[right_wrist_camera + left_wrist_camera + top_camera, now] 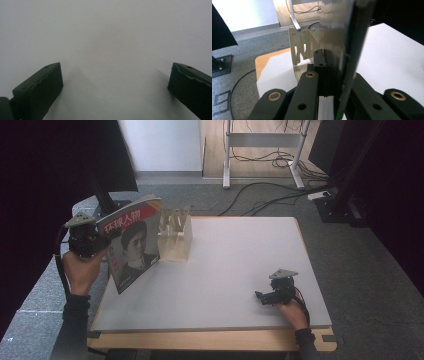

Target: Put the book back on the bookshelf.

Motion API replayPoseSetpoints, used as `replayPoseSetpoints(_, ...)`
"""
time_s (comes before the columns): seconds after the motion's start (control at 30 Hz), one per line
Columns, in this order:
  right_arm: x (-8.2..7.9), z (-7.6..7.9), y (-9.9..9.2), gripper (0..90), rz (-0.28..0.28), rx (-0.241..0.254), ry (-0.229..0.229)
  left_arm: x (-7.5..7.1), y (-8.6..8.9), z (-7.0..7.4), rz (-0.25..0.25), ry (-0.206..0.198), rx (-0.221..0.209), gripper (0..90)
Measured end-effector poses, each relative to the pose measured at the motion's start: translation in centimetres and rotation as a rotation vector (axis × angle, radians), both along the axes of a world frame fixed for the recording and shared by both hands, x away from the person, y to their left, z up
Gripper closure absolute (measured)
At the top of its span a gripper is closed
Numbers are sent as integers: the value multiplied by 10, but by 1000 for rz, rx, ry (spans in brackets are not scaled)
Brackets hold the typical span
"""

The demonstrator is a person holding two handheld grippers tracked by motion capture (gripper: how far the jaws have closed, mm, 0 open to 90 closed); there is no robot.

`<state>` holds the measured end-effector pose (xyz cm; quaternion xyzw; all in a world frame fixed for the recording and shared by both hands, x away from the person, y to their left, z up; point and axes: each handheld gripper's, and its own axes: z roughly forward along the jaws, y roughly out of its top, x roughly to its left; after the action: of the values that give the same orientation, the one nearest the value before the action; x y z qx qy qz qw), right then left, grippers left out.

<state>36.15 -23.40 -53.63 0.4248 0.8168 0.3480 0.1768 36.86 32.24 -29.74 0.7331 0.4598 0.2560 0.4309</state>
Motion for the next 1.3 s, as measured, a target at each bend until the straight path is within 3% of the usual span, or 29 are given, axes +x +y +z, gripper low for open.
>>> replayPoseSetpoints(0.3,0,0,0,0,3,-1,2,35,-12,-8,38,-11,9,872)
replayPoseSetpoints(0.5,0,0,0,0,1,0,1,57,-22,-17,56,-30,-18,871)
replayPoseSetpoints(0.77,0,0,0,0,3,-1,0,72,-28,-35,56,-57,-18,870)
replayPoseSetpoints(0.87,0,0,0,0,3,-1,0,73,-25,-34,27,-22,-7,865)
replayPoseSetpoints(1.07,0,0,0,0,1,-1,-1,71,-21,-23,-32,138,63,842)
replayPoseSetpoints(1.1,0,0,0,0,1,-1,-1,70,-20,-21,-25,168,98,849)
replayPoseSetpoints(1.17,0,0,0,0,1,-1,-1,69,-18,-20,-12,168,102,862)
replayPoseSetpoints(1.3,0,0,0,0,1,0,-1,67,-12,-22,18,117,21,873)
